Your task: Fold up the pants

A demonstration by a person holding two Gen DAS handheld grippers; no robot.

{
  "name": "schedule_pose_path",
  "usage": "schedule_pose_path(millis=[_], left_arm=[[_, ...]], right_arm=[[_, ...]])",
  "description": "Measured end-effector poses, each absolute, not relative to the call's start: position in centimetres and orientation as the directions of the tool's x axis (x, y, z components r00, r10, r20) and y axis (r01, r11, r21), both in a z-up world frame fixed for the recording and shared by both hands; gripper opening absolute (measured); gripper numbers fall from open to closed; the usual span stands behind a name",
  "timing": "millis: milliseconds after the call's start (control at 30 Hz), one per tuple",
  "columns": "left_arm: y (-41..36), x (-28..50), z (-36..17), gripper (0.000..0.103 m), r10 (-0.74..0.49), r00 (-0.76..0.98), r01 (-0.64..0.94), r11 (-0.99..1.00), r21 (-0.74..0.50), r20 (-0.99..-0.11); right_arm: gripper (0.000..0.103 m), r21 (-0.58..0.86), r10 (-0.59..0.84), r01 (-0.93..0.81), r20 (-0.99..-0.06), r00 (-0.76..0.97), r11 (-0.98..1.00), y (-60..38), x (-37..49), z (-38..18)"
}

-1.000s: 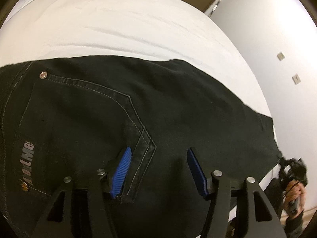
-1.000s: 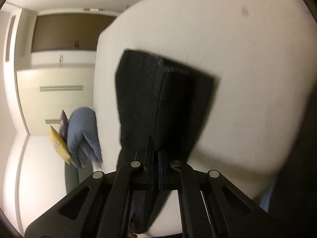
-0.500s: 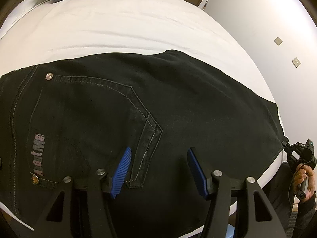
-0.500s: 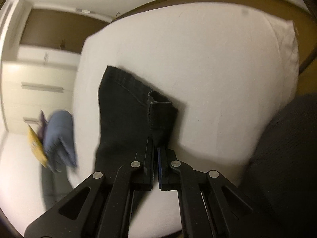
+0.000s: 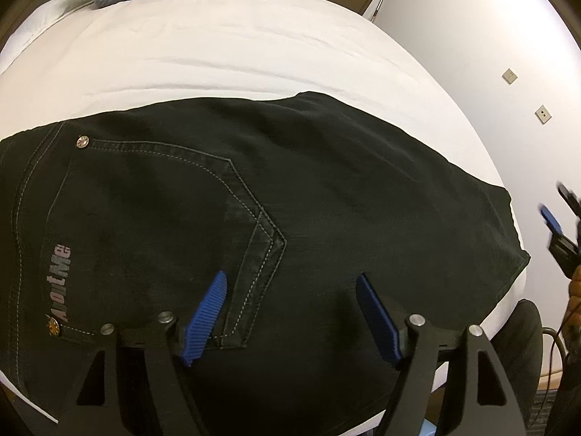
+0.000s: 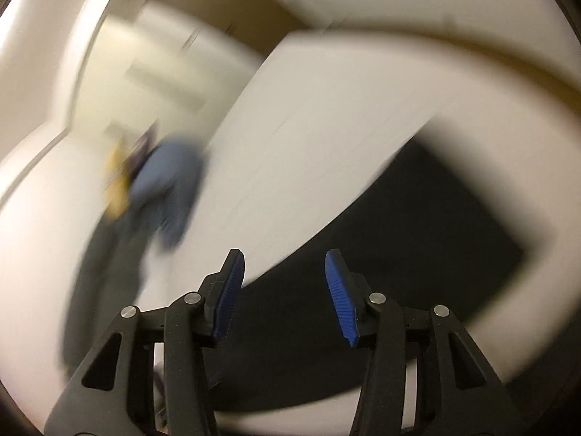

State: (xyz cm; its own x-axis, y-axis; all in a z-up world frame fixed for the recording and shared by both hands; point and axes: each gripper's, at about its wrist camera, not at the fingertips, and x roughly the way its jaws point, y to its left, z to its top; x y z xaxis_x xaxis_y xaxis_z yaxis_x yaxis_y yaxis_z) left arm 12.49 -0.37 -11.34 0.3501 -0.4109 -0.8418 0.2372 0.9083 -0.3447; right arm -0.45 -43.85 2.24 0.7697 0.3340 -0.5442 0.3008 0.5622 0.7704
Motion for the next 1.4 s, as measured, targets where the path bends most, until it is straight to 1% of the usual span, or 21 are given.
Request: schedule_pose_path(millis=[33,133,200,233,300,333,367,467,567,633,700,767,867,933,1033,1100,1167,1200,1233,1267,1400], left_arm=[[-0.3,12.5,-11.3,0.076,-0.413,0.349,0.231,0.908,-0.35,-0.841],[0.0,12.7,-11.3,0.076,-0.43,0.349,0.209,0.902,-0.379,-0.832],[0.5,12.8,-11.4,0.076,-0.444,0.352,0.195,0.896,-0.4,-0.824],[0.8,12.8,-11.5,0.076,-0.45,0.353,0.19,0.893,-0.408,-0.82],[1.1,12.9,-11.5,0.076,-0.453,0.351,0.187,0.892,-0.412,-0.82],[1.1,12.9,-11.5,0.076,-0.453,0.35,0.187,0.892,-0.412,-0.82],[1.2,12.9,-11.5,0.076,-0.453,0.349,0.188,0.891,-0.412,-0.82],[1.4,13.0,-11.5,0.076,-0.459,0.348,0.19,0.888,-0.418,-0.817],[1.4,13.1,-11.6,0.077,-0.464,0.353,0.187,0.886,-0.425,-0.812],[1.7,13.1,-11.6,0.078,-0.462,0.354,0.19,0.887,-0.421,-0.813],[1.7,12.6,-12.0,0.079,-0.459,0.355,0.19,0.889,-0.418,-0.815],[1.9,12.6,-12.0,0.079,-0.459,0.359,0.187,0.888,-0.419,-0.813],[1.9,12.3,-12.1,0.083,-0.459,0.365,0.195,0.888,-0.416,-0.81],[1.3,12.1,-12.3,0.087,-0.453,0.364,0.208,0.891,-0.403,-0.814],[0.8,12.0,-12.3,0.09,-0.431,0.362,0.211,0.901,-0.378,-0.826],[0.7,12.1,-12.0,0.09,-0.427,0.363,0.201,0.904,-0.378,-0.828],[1.0,12.0,-12.0,0.09,-0.435,0.362,0.194,0.9,-0.389,-0.825],[0.9,12.0,-11.8,0.09,-0.438,0.361,0.194,0.899,-0.393,-0.823],[1.0,11.9,-11.8,0.09,-0.442,0.361,0.194,0.897,-0.397,-0.821],[1.1,11.9,-11.7,0.09,-0.446,0.36,0.195,0.895,-0.402,-0.819],[1.6,11.7,-11.6,0.09,-0.453,0.365,0.197,0.891,-0.408,-0.813]], right_arm=[[0.045,0.779,0.373,0.28,-0.539,0.755,0.56,-42.4,0.8,1.5],[0.035,0.816,0.523,0.258,-0.54,0.66,0.517,-36.8,5.9,-2.4],[0.034,0.868,0.635,0.242,-0.484,0.602,0.433,-33.9,9.4,-5.7],[0.034,0.866,0.645,0.248,-0.492,0.585,0.435,-33.3,10.3,-6.7],[0.032,0.806,0.631,0.328,-0.59,0.503,0.492,-32.5,12.4,-10.2],[0.012,0.803,0.637,0.346,-0.596,0.489,0.486,-32.9,12.9,-11.5],[0.0,0.797,0.634,0.357,-0.603,0.484,0.487,-33.5,13.1,-12.5],[0.0,0.782,0.578,0.391,-0.622,0.528,0.485,-37.8,13.1,-12.8],[0.0,0.737,0.436,0.465,-0.67,0.601,0.49,-44.8,13.1,-12.4],[0.0,0.709,0.333,0.495,-0.687,0.646,0.502,-49.5,13.3,-12.1],[0.0,0.615,0.127,0.584,-0.738,0.662,0.53,-53.7,12.2,-10.2],[0.0,0.577,-0.025,0.677,-0.752,0.659,0.457,-57.5,11.0,-8.8],[0.004,0.612,-0.094,0.697,-0.723,0.685,0.374,-58.5,7.8,-7.0],[0.007,0.624,-0.061,0.627,-0.685,0.726,0.466,-55.6,7.2,-5.1],[0.007,0.767,0.309,0.37,-0.576,0.756,0.524,-48.2,9.1,-5.8],[0.007,0.793,0.463,0.306,-0.57,0.679,0.527,-43.4,10.3,-8.0],[0.007,0.781,0.475,0.356,-0.604,0.639,0.514,-42.3,10.4,-10.9],[0.0,0.763,0.458,0.408,-0.634,0.623,0.502,-43.0,10.0,-12.1],[0.0,0.758,0.44,0.445,-0.644,0.625,0.477,-44.3,10.3,-13.4],[0.0,0.796,0.442,0.447,-0.6,0.667,0.408,-45.8,9.9,-14.3],[0.0,0.756,0.195,0.542,-0.632,0.75,0.367,-54.4,5.5,-12.7]])
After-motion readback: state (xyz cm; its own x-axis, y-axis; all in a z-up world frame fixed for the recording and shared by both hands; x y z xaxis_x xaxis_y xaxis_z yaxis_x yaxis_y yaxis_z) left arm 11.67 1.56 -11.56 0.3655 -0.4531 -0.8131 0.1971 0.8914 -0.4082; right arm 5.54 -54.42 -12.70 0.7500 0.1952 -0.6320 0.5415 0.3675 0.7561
